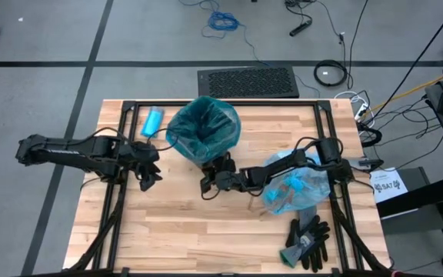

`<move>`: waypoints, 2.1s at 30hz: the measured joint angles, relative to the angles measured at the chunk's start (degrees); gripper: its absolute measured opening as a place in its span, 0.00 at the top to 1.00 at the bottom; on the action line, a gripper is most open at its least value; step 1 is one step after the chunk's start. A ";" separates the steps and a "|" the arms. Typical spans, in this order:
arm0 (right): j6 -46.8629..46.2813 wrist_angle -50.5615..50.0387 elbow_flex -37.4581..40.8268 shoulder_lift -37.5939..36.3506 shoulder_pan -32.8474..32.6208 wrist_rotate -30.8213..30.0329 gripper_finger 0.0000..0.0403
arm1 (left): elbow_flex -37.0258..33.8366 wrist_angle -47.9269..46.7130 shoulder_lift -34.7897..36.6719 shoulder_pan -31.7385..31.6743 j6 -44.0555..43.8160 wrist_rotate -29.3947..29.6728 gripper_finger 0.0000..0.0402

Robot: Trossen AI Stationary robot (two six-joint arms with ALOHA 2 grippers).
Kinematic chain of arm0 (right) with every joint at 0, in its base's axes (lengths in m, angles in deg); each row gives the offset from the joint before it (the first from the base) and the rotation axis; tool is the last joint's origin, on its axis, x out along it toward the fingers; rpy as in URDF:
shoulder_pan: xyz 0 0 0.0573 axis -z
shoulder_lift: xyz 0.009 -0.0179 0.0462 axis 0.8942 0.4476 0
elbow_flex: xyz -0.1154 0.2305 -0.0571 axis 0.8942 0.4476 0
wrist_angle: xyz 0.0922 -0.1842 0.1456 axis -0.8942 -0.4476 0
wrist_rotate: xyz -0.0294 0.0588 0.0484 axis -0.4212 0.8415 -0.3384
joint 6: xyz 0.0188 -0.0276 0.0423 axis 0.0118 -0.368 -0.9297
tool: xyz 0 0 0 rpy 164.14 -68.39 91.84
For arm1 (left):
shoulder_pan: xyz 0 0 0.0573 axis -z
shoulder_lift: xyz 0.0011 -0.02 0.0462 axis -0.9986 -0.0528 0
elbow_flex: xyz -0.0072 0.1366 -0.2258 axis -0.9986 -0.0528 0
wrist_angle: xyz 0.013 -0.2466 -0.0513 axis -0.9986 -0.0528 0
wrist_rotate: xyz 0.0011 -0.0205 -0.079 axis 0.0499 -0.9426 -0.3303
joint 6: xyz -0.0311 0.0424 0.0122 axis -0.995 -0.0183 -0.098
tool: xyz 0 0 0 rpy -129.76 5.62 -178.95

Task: Place trash/remove bag and relplace
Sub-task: Return to Home Position

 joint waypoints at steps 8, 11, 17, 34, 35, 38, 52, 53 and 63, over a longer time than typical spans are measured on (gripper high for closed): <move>4.60 -4.75 0.02 -6.03 -0.84 7.46 1.00 | 0.00 -0.02 1.78 -0.02 -0.46 2.77 0.57; 4.85 -6.15 0.02 -9.47 -1.52 13.06 1.00 | 0.00 -0.02 1.78 0.00 -0.46 2.90 0.57; 6.71 -10.53 0.00 -15.40 -2.25 18.76 1.00 | 0.02 0.12 1.78 0.00 3.09 3.01 0.57; 8.02 -28.80 0.02 -20.49 -2.96 28.06 1.00 | 0.02 0.77 1.56 0.00 13.67 2.93 0.57; 6.69 -29.86 0.04 -20.54 -3.24 29.42 1.00 | 0.02 1.43 1.56 -0.02 13.62 1.70 0.57; 7.99 -31.37 0.04 -21.15 -4.64 31.12 1.00 | 0.04 5.00 2.12 0.05 13.77 -3.56 0.57; 20.79 -28.62 12.87 -33.67 -12.40 22.78 1.00 | -1.11 21.45 11.76 3.31 24.52 -6.44 0.57; 20.57 -24.14 16.81 -35.96 -13.13 22.77 1.00 | -2.60 23.27 12.58 3.52 24.27 -6.44 0.57; 23.78 5.73 45.24 -58.04 -13.87 22.99 1.00 | -25.58 60.89 16.08 7.83 21.30 -0.36 0.57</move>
